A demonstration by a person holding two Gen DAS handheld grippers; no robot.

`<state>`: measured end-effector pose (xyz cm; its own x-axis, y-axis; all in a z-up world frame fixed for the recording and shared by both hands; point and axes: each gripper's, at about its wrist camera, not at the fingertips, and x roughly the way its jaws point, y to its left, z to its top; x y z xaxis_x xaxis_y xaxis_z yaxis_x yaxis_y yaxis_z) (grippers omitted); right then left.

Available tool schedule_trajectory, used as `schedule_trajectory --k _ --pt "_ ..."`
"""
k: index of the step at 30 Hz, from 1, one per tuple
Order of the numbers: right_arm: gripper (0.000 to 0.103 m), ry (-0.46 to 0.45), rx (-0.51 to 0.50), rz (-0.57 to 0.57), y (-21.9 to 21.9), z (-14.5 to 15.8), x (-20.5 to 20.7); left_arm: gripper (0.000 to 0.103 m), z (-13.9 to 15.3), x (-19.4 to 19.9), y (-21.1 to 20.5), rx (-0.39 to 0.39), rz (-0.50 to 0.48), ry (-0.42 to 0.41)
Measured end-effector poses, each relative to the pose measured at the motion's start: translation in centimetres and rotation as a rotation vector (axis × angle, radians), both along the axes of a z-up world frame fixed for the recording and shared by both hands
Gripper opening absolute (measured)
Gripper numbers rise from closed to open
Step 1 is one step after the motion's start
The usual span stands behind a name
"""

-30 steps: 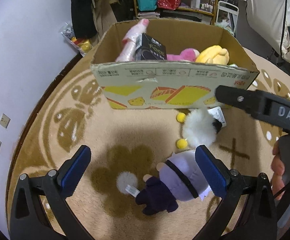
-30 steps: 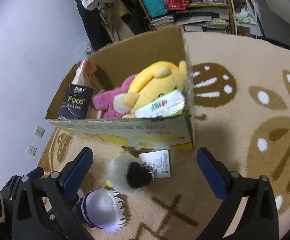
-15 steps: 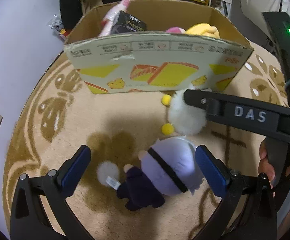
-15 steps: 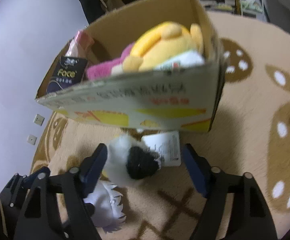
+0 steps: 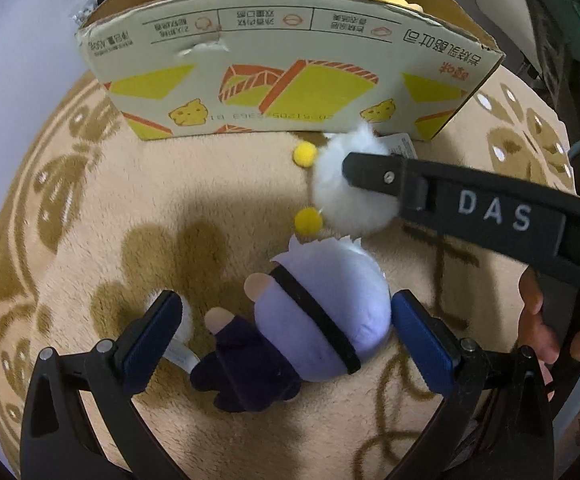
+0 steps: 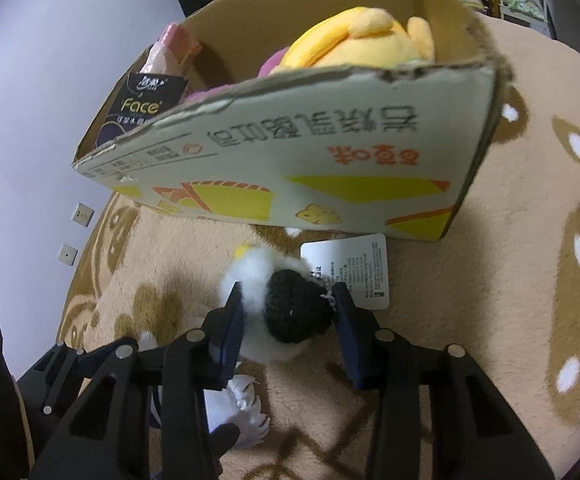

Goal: Organize soft objects
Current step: 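Grasp the lavender doll with the left tool while the right tool grasps the fluffy keychain plush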

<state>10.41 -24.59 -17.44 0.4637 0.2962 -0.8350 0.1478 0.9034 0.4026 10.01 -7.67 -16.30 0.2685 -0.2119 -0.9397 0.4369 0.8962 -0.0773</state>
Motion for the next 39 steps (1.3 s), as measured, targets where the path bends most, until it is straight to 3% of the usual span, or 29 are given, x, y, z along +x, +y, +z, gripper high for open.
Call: schedule_trajectory --k 2,7,19,27,31,39 --pt "0.035 -0.010 0.011 -0.009 -0.3 0.3 0.0 0.103 0.2 0.1 0.2 -0.019 0.006 0.010" --pt "0.033 -0.003 0.001 -0.005 -0.2 0.4 0.1 0.103 0.1 0.1 0.3 -0.043 0.002 0.036" --pt "0.032 0.015 0.006 -0.014 -0.6 0.2 -0.1 0.103 -2.1 -0.7 -1.1 0.162 -0.042 -0.009" --pt "0.038 0.060 0.086 -0.010 -0.6 -1.3 0.0 0.102 -1.7 -0.7 -0.6 0.147 -0.033 -0.047" --pt "0.036 0.041 0.022 0.010 0.4 -1.2 0.0 0.089 -1.6 -1.1 -0.8 0.112 -0.043 -0.041" --pt "0.033 0.016 0.005 -0.010 -0.3 -0.3 -0.5 0.077 -0.6 -2.0 -1.8 0.126 -0.041 -0.100"
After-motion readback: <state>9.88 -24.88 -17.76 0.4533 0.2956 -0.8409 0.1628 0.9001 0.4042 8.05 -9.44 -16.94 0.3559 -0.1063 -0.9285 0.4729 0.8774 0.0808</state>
